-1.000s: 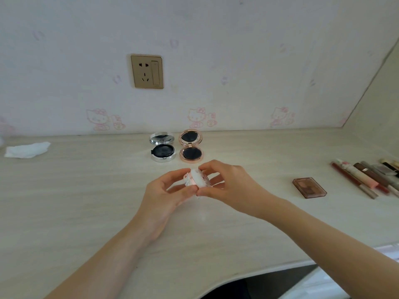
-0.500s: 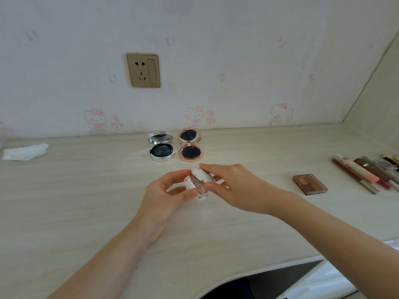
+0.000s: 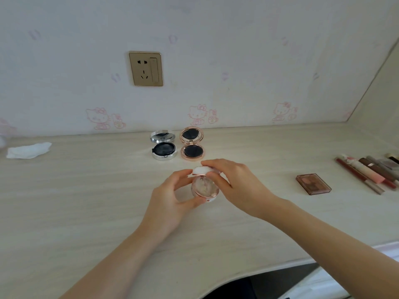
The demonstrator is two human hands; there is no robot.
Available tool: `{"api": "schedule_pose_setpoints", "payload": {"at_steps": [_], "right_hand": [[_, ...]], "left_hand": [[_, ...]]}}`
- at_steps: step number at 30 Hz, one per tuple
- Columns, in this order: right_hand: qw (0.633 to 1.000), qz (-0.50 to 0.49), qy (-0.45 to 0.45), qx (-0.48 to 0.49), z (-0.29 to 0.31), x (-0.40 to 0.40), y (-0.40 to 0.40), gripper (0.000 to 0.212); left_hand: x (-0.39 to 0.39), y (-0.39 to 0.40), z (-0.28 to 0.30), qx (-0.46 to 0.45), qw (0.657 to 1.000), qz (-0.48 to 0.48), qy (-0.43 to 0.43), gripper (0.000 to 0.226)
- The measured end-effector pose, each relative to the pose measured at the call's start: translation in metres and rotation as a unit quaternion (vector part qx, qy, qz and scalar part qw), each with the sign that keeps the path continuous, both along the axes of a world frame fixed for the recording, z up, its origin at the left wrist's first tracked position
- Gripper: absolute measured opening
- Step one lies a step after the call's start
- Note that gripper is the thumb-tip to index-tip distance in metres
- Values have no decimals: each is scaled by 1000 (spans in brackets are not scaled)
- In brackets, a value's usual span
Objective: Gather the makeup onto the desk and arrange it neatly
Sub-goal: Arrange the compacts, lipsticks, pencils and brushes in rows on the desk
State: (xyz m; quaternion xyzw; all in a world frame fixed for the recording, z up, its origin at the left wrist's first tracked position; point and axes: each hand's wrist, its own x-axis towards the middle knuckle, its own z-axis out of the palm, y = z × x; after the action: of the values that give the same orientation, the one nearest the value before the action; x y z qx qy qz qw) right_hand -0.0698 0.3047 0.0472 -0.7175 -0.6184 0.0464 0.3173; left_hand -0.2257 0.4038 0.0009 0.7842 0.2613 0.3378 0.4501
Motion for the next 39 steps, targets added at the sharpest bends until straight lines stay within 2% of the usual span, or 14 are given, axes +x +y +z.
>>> {"api": "schedule_pose_setpoints", "payload": {"at_steps": [3,6,17,22,27,35,39], "right_hand": [[1000,-14,-16,-9,-3,0,1,32],[1000,-19,-12,-6,-4,1,2,32],[994,-42,93,-44,-12,11,13,28],[992,-45,97,-68,-7,14,22,24],[986,-56,127,-90,-3,15,27,30],[986,-57,137,-73,-7,16,26,18],[987,-51,133,-69,-6,15,24,18]], "left_hand": [[-1,-2,-2,61,997,17,35,60],[-1,-3,-3,75,996,17,55,57],[1,3,-13,46,994,-5,101,59],[1,7,-15,47,993,-9,110,61],[1,9,-18,56,992,-10,113,62],[3,8,-19,52,993,-7,108,65],[3,8,-18,58,992,-3,110,65]]}}
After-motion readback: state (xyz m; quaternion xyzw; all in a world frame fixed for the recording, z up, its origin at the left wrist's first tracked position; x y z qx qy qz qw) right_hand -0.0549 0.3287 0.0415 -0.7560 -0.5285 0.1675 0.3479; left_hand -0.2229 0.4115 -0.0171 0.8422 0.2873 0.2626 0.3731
